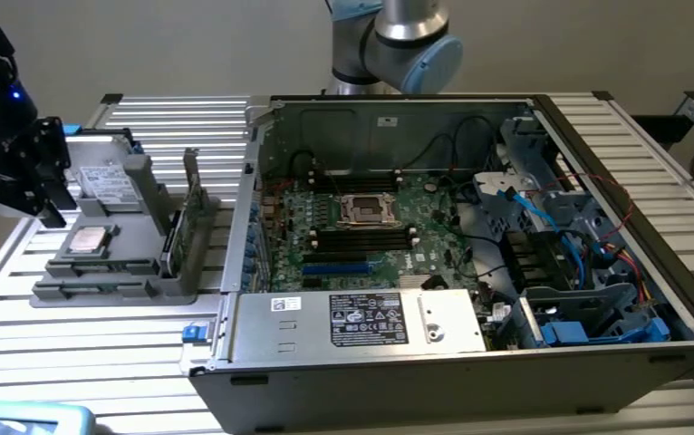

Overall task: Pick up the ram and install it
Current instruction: 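Pick up the ram and move it above insertion slot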

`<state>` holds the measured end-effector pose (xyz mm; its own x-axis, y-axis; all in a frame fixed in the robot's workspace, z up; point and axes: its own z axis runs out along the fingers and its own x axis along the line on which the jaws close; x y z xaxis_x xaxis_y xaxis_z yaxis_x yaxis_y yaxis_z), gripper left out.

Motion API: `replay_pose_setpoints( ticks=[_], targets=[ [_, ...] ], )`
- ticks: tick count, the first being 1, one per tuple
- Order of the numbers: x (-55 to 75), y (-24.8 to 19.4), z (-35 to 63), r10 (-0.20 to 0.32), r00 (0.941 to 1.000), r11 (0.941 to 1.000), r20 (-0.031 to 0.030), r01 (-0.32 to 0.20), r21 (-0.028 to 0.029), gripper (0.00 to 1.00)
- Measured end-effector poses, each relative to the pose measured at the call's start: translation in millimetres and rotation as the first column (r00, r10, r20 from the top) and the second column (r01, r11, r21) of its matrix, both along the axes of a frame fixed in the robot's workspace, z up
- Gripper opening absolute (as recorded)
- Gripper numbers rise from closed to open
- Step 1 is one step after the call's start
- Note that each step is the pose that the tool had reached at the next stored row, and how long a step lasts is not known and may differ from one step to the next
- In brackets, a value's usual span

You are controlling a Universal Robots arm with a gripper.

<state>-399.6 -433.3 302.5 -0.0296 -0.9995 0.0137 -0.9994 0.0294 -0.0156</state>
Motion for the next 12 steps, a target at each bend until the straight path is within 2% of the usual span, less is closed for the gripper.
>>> replay_pose_setpoints(
  ticks=[3, 12],
  targets=[
    [-1.5, -4.9, -5.4, -0.001, 1.0000, 1.0000, 0.0001, 0.001, 0.0000, 0.36],
    [-2.5, -14.6, -21.9, -0.022, 0.9998, 0.9998, 0.0001, 0.022, 0.0001, 0.36]
  ],
)
